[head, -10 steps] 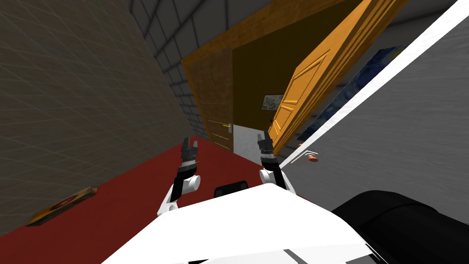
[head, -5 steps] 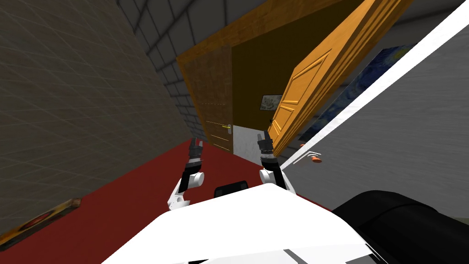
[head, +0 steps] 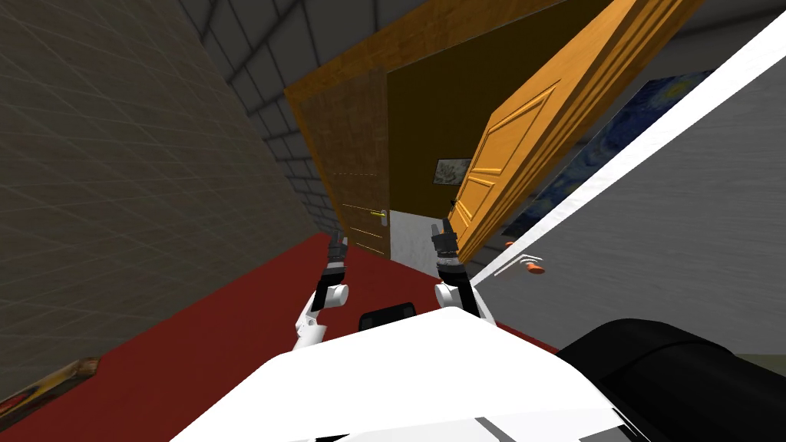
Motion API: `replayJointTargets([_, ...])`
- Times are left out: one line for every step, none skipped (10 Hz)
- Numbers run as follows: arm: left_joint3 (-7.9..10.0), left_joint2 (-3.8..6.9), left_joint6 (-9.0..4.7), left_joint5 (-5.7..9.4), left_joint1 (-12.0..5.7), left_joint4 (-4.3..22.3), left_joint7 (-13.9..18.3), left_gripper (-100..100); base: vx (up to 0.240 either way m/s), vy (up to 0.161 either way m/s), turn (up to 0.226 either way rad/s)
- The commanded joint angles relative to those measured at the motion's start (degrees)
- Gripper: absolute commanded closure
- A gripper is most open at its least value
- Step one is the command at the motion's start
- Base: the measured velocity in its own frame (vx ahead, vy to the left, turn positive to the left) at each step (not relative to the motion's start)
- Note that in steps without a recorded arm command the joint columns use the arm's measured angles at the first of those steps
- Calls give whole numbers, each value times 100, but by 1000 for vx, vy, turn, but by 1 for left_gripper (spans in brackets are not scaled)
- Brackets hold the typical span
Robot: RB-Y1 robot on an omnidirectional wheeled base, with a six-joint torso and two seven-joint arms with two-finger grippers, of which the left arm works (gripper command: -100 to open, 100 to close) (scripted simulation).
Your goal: Push the door open
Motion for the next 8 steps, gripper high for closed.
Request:
replayJointTargets([-57,9,67,59,-180,252,-13,-100,97,60,-79])
replayJointTargets([-99,8,86,91,-281,412,-22,-100,102,80,-84])
replayJointTargets([-142,7,105,123,-382,570,-31,-100,91,67,-68])
replayJointTargets([-142,7,105,123,-382,573,-31,-100,57,37,-25])
replayJointTargets([-184,2,124,155,-482,733,-40,-100,48,35,-48])
replayJointTargets([-226,-3,143,187,-583,894,-50,-100,69,52,-72])
replayJointTargets([-268,-8,162,219,-684,1054,-59,-100,83,61,-67])
replayJointTargets([-310,-13,181,251,-784,1215,-68,-100,100,66,-86])
